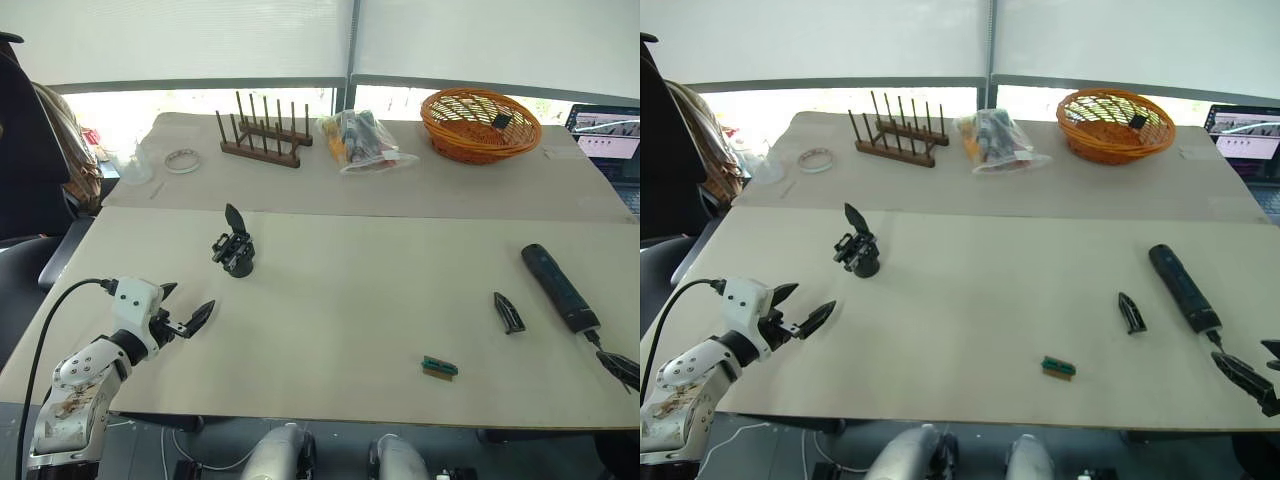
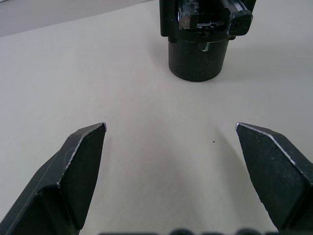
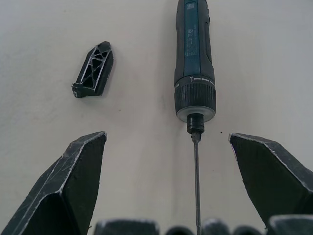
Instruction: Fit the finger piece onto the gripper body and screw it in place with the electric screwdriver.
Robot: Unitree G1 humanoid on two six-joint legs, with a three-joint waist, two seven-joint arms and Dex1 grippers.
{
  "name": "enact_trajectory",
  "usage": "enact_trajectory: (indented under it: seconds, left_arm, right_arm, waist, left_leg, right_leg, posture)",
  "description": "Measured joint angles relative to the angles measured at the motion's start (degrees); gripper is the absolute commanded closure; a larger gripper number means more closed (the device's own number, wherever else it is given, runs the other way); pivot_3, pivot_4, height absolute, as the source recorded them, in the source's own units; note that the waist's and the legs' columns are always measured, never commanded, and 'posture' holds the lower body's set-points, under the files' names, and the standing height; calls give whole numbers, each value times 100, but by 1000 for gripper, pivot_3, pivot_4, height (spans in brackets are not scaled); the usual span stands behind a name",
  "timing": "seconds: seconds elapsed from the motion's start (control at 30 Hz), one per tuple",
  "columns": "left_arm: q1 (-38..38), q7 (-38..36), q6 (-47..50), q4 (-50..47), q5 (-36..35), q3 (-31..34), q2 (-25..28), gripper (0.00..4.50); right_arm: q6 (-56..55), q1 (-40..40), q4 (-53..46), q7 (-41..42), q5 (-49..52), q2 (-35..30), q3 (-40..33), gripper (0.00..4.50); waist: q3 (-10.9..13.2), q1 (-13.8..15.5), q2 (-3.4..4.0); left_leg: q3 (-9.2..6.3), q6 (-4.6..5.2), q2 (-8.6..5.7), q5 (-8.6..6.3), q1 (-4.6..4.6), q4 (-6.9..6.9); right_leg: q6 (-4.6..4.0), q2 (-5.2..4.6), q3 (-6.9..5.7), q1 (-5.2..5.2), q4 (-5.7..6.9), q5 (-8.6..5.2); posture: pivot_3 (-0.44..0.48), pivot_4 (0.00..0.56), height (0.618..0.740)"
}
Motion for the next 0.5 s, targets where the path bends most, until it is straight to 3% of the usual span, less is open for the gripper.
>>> enact_trajectory:
  seconds: [0.13, 0.27, 0.5]
  left_arm:
    - [-275, 105, 35, 133, 44, -123, -103, 0]
    - [-787, 177, -4, 366, 169, -521, -211, 0]
    - [-1584, 258, -292, 1310, 400, -810, -463, 0]
  right_arm:
    - [9, -336, -357, -10, 38, -6, 169, 56]
    - [151, -868, -1440, 100, 513, -224, 682, 56]
    - [702, -1583, -2486, 238, 1361, -518, 1575, 56]
  waist:
    - [0, -6, 1]
    - [0, -13, -2]
    - [3, 41, -19]
  left_leg:
    - [1, -3, 0, 2, 2, 2]
    - [-2, -6, 1, 4, 1, -1]
    - [-11, -4, -1, 4, -14, 10]
  right_leg:
    - [1, 1, 0, 0, 5, 2]
    - [2, 11, -6, -1, 6, 6]
    - [4, 36, -13, 2, -3, 7]
  posture:
    - [0, 150, 740]
    - [0, 150, 740]
    - [0, 150, 740]
